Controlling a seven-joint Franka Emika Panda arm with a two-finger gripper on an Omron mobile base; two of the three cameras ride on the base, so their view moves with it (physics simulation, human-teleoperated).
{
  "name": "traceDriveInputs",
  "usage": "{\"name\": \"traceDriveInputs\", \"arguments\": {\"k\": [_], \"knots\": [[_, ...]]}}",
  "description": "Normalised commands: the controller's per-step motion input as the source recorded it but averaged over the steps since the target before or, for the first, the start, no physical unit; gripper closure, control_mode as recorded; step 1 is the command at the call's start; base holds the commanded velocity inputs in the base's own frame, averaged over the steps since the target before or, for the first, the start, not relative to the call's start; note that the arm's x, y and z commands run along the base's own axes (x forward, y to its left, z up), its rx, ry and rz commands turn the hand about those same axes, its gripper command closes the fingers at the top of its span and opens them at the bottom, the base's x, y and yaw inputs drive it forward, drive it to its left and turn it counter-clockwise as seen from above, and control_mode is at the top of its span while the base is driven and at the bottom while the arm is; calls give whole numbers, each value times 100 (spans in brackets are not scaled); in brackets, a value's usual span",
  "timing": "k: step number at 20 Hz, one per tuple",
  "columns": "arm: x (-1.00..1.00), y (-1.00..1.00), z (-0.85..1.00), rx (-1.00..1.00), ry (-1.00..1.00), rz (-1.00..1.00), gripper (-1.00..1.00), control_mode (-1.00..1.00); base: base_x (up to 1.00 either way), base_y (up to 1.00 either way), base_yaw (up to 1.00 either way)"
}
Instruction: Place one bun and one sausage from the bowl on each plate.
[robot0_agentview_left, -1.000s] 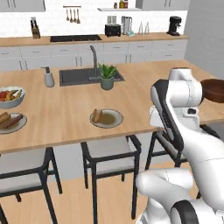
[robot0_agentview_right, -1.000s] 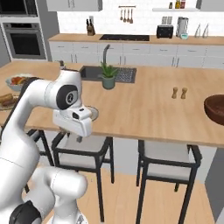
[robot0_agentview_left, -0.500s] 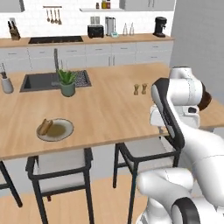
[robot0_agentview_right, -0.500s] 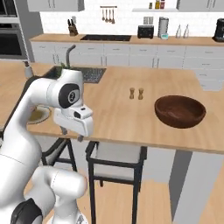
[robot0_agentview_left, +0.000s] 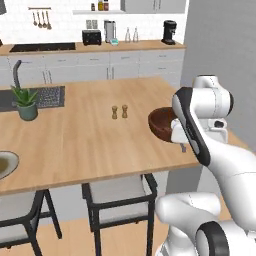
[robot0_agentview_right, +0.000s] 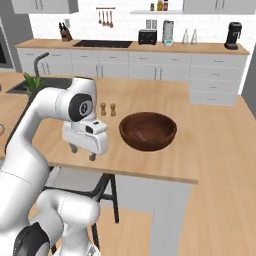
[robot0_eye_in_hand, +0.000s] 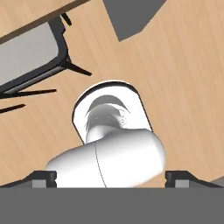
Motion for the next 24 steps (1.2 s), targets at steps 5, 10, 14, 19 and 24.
{"name": "traceDriveInputs", "arguments": {"k": [5, 10, 14, 19, 24], "knots": [[0, 0, 0, 0, 0, 0, -100, 100, 48, -99, 14], [0, 0, 0, 0, 0, 0, -100, 100, 74, -45, 21], [12, 0, 36, 15, -5, 14, -100, -100, 6, -1, 5], [95, -1, 34, 22, -8, 19, -100, -100, 0, 0, 0], [100, 41, -26, 2, -5, 25, -100, -100, 0, 0, 0]]}}
